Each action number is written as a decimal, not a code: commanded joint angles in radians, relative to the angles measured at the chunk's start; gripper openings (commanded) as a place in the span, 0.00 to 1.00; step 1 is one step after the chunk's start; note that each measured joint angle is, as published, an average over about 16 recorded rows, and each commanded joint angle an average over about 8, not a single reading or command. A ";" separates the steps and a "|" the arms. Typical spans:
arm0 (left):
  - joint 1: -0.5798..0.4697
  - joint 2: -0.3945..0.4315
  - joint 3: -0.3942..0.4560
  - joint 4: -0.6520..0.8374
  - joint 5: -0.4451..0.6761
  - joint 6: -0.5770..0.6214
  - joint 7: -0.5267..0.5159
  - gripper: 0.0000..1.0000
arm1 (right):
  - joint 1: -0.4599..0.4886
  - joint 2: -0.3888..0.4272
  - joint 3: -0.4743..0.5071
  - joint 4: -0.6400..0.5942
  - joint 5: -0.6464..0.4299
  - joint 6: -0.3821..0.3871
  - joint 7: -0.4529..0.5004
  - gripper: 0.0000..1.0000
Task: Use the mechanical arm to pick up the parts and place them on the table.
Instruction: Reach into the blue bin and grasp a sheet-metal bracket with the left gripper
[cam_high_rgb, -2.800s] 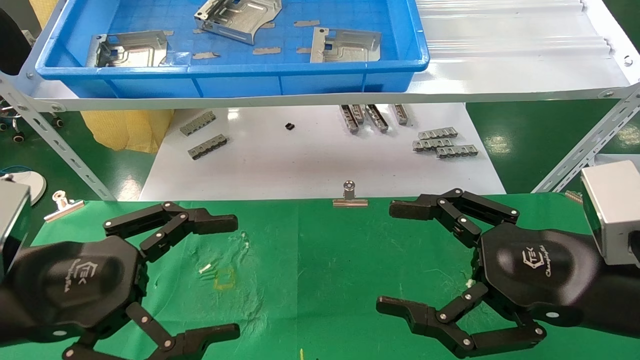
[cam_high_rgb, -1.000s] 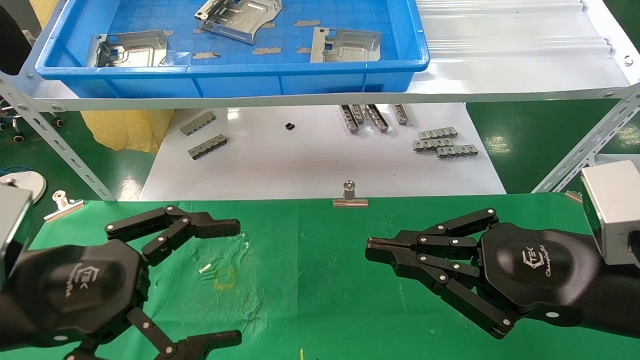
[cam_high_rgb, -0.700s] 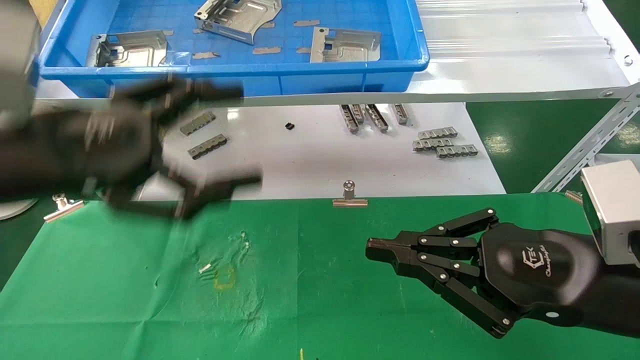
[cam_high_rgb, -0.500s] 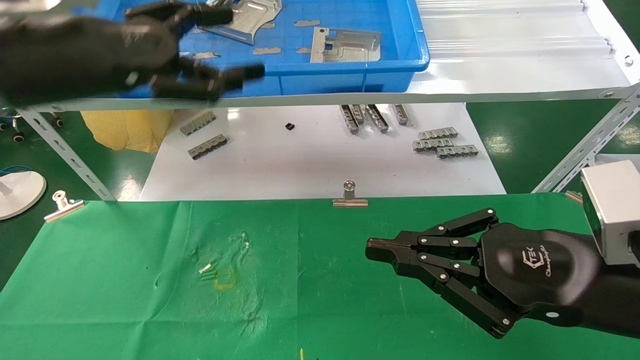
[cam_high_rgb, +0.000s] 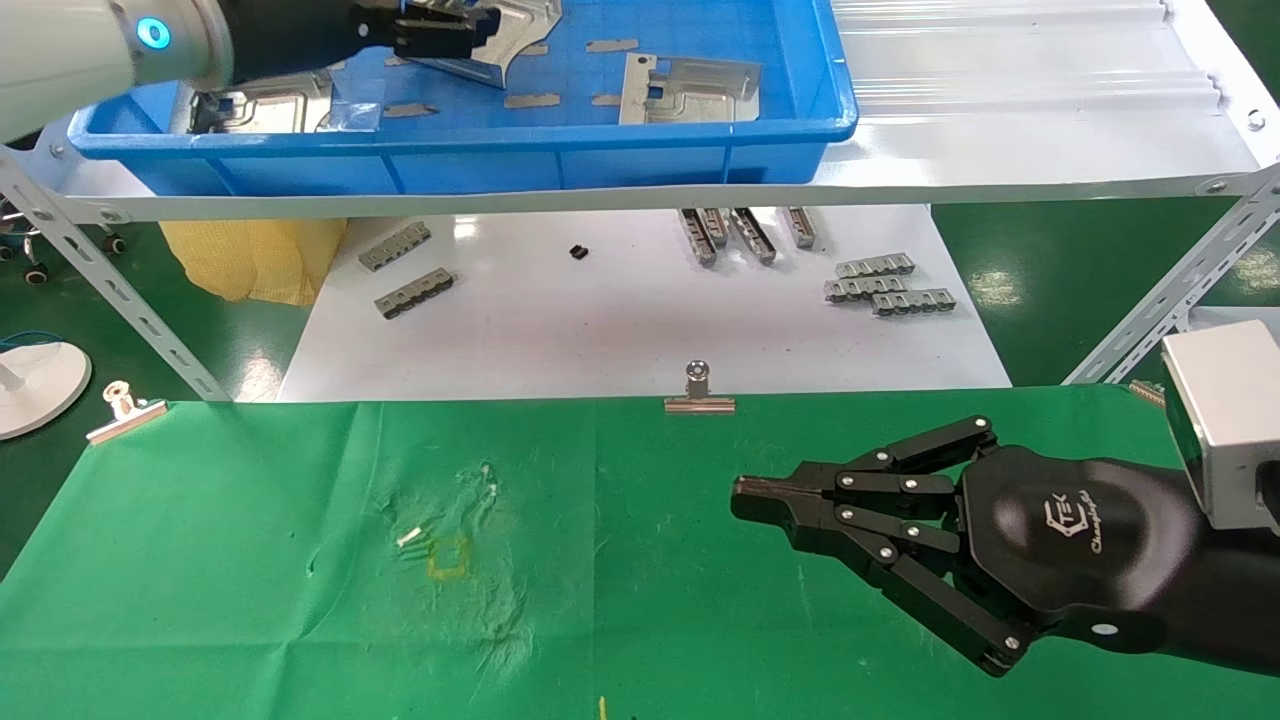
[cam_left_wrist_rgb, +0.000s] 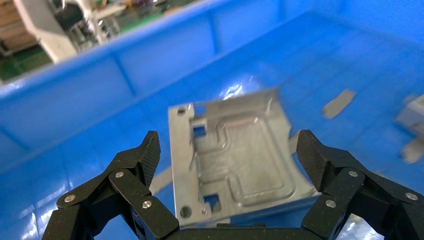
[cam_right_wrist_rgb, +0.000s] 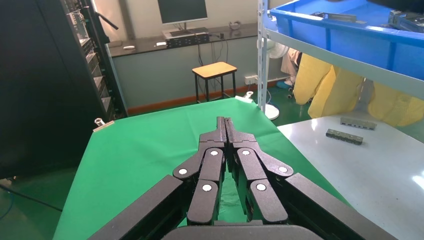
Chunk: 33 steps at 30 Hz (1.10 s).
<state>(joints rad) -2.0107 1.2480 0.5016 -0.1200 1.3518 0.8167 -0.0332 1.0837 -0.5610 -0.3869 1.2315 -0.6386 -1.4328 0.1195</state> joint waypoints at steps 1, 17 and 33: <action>-0.014 0.026 0.006 0.049 0.010 -0.035 0.012 0.00 | 0.000 0.000 0.000 0.000 0.000 0.000 0.000 0.00; -0.026 0.059 -0.021 0.128 -0.028 -0.118 -0.048 0.00 | 0.000 0.000 0.000 0.000 0.000 0.000 0.000 0.00; -0.012 0.073 -0.004 0.117 -0.002 -0.149 -0.045 0.00 | 0.000 0.000 0.000 0.000 0.000 0.000 0.000 0.24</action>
<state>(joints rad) -2.0225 1.3201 0.4971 -0.0025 1.3483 0.6680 -0.0781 1.0837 -0.5610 -0.3870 1.2315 -0.6386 -1.4328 0.1195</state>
